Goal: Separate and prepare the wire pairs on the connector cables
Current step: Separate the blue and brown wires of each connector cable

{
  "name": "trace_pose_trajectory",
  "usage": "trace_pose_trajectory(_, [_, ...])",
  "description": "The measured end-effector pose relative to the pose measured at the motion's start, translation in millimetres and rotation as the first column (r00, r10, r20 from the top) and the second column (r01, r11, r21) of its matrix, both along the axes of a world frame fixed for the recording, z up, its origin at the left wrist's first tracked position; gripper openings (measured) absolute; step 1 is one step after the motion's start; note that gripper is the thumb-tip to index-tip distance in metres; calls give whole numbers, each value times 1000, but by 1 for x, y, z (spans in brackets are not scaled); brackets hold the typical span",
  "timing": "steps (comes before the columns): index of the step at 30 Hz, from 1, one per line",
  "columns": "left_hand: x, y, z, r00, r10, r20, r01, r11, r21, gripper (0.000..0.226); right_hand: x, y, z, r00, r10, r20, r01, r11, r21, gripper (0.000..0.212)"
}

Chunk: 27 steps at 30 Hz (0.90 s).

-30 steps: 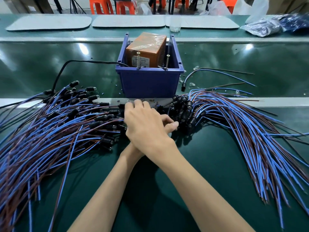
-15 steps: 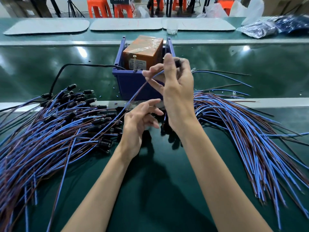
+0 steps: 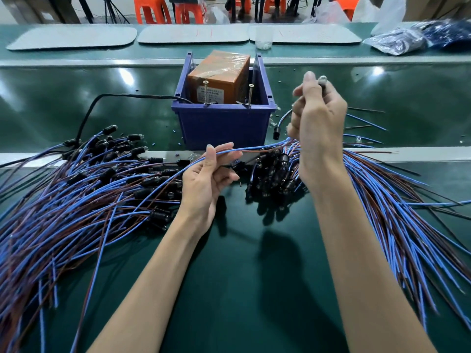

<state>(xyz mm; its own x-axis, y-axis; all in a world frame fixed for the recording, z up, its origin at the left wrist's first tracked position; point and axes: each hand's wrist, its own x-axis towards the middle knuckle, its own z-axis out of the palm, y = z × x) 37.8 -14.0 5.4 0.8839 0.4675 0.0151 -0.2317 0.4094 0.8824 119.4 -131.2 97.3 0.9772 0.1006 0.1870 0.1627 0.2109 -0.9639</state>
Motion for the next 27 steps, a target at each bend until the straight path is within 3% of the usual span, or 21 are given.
trace_pose_trajectory(4, [0,-1,-1,999,37,19,-37,999,16,29,4,-6,1,994,87,-60,-90,995,-47,37])
trace_pose_trajectory(8, [1,0,-3,997,60,49,-60,998,12,23,4,-5,0,988,152,-35,-156,958,-243,41])
trace_pose_trajectory(12, [1,-3,-6,994,-19,103,3,988,155,31,3,-3,-2,982,187,5,-168,896,-410,43])
trace_pose_trajectory(17, [-3,-11,-9,992,-128,2,107,844,525,27,2,-4,-8,948,318,31,-231,750,-620,24])
trace_pose_trajectory(20, [-3,-15,-8,986,-159,-39,150,785,601,28,-3,-4,-9,911,413,18,-306,703,-642,9])
trace_pose_trajectory(24, [-5,-19,-9,966,-210,-151,256,692,675,29,-12,1,-8,864,503,-29,-386,623,-680,5])
trace_pose_trajectory(27, [-5,-19,-8,962,-221,-162,273,703,656,31,-16,6,-9,871,491,-30,-363,600,-713,8])
